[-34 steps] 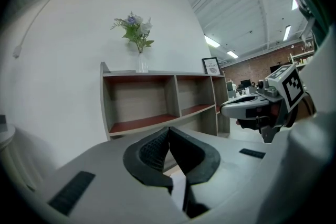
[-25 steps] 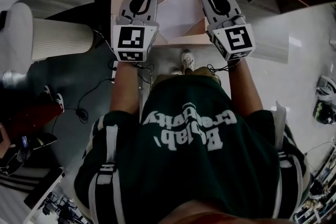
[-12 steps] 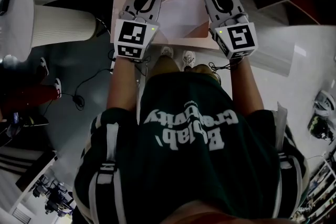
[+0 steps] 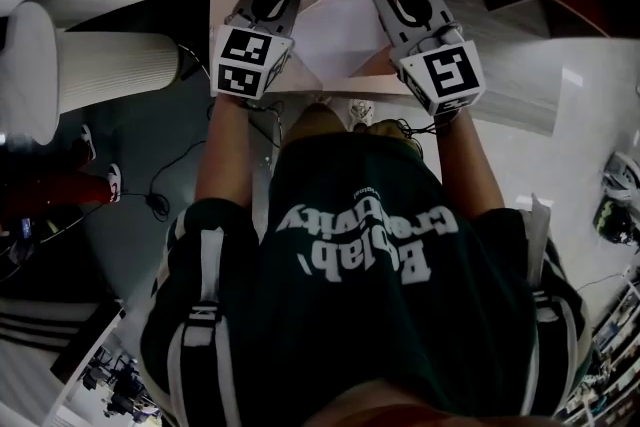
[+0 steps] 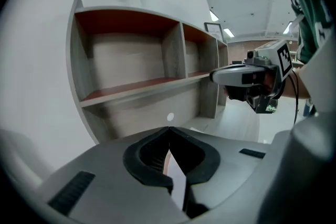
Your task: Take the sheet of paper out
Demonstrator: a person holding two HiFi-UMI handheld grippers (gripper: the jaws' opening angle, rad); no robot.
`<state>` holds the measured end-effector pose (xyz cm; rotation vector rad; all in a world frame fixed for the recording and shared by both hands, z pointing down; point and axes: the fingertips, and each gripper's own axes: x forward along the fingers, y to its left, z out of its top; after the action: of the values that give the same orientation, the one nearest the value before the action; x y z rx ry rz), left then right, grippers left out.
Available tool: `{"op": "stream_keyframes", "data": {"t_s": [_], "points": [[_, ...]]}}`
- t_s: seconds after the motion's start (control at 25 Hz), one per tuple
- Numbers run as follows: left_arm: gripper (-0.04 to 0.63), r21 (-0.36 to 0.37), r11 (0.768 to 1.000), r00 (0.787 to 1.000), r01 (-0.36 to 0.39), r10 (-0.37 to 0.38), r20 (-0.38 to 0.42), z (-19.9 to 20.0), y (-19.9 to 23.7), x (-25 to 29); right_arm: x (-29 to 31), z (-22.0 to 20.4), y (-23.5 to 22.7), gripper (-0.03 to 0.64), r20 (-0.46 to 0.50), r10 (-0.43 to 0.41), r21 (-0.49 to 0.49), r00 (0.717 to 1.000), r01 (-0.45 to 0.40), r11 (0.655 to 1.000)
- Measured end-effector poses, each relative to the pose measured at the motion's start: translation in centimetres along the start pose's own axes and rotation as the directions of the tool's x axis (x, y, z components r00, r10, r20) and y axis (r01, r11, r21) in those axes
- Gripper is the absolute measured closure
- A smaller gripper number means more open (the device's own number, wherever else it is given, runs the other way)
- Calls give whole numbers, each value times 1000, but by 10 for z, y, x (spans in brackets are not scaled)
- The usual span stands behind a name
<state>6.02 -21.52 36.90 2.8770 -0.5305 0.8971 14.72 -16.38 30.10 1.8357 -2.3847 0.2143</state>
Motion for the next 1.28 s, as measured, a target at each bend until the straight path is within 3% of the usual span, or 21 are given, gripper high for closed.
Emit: {"op": "stream_keyframes", "data": {"t_s": [0.2, 0.32, 0.44, 0.6, 0.8, 1.0, 1.16, 1.28], "points": [[531, -24, 993, 989, 114, -116, -96, -31, -14, 10, -7, -3, 13, 581, -6, -13, -14, 1000, 13, 1000], [503, -62, 977, 964, 205, -212, -162, -59, -21, 29, -3, -17, 13, 581, -4, -32, -7, 999, 32, 999], [476, -100, 952, 918, 290, -306, -251, -90, -24, 42, 1, -27, 17, 581, -4, -49, 3, 999, 49, 999], [437, -156, 904, 837, 397, -426, -344, -119, -43, 40, -17, -18, 33, 581, -7, -95, -8, 995, 95, 995], [433, -247, 865, 749, 436, -501, -433, -175, -43, 75, -15, -42, 29, 581, -13, -117, -6, 993, 117, 993], [431, -326, 827, 692, 459, -562, -453, -188, -41, 75, -23, -17, 38, 581, -42, -165, -38, 985, 163, 986], [420, -340, 824, 665, 453, -567, -487, -206, -32, 82, -27, -14, 48, 581, -32, -185, -61, 982, 183, 981], [400, -374, 808, 634, 456, -589, -501, -224, -30, 97, -25, -22, 43, 581, -25, -200, -72, 979, 198, 978]]}}
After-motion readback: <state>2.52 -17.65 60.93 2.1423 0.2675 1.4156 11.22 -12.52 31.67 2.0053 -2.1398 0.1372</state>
